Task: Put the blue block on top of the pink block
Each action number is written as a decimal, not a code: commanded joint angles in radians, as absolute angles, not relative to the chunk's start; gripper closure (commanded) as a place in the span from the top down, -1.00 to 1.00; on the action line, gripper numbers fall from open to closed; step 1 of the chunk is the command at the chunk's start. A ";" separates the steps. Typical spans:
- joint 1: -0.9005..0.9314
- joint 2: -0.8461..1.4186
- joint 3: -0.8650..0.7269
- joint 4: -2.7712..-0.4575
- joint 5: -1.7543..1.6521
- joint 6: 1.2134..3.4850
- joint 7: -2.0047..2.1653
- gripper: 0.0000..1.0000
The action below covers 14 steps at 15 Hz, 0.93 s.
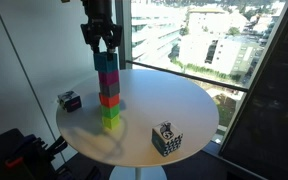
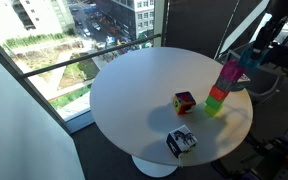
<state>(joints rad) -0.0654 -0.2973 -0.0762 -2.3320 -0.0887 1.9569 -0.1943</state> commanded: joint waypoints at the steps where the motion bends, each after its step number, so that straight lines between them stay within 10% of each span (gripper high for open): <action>1: -0.059 -0.280 -0.071 -2.301 -0.082 1.947 -0.153 -0.38; 14: -0.057 -0.249 -0.062 -2.270 -0.075 1.960 -0.117 -0.38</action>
<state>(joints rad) -0.0648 -0.2736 -0.0628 -2.3083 -0.0879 1.9633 -0.1443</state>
